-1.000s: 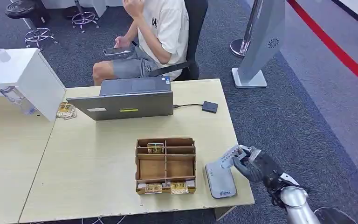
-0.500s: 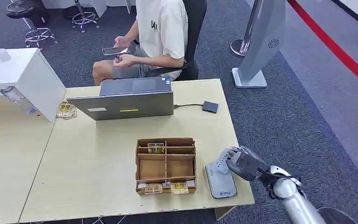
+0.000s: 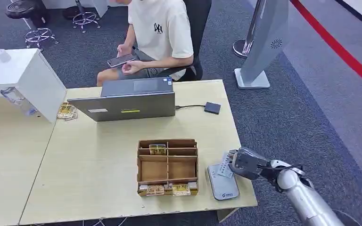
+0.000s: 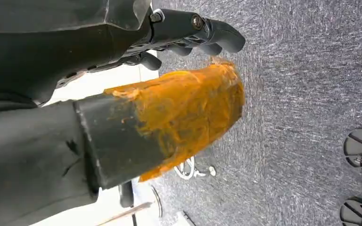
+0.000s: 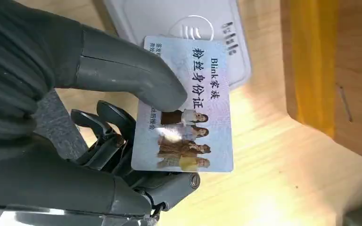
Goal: Pass the card to the sensor for recognition and then transmit it.
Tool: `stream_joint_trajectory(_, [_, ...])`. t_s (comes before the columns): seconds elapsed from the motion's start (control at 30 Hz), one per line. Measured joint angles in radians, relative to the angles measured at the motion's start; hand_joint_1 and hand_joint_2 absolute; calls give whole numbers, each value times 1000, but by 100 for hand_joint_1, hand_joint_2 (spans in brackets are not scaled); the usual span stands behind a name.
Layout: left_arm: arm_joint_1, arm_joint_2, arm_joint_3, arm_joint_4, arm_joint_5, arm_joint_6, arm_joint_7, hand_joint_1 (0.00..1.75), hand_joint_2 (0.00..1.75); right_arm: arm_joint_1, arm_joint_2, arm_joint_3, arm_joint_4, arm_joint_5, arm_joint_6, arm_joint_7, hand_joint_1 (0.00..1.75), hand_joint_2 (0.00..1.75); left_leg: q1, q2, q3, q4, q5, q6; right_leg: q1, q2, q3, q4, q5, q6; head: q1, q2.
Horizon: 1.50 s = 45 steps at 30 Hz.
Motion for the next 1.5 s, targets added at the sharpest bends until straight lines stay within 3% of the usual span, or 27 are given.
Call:
stream_joint_trajectory(0.47, [0, -1, 8, 0, 14, 0, 0, 0, 0, -58, -52, 113, 40, -14, 45, -13, 175, 175, 0, 0, 0, 0, 0, 0, 0, 0, 0, 0, 0, 0, 0, 0])
stream_joint_trajectory(1.07, [0, -10, 24, 0, 23, 5, 2, 0, 0, -62, -55, 254, -27, -10, 32, 10, 175, 175, 0, 0, 1, 0, 0, 0, 0, 0, 0, 0, 0, 0, 0, 0])
stream_joint_trajectory(1.5, [0, -12, 25, 0, 33, 9, 2, 0, 0, -107, -53, 309, -9, 58, -56, 65, 175, 175, 0, 0, 1, 0, 0, 0, 0, 0, 1, 0, 0, 0, 0, 0])
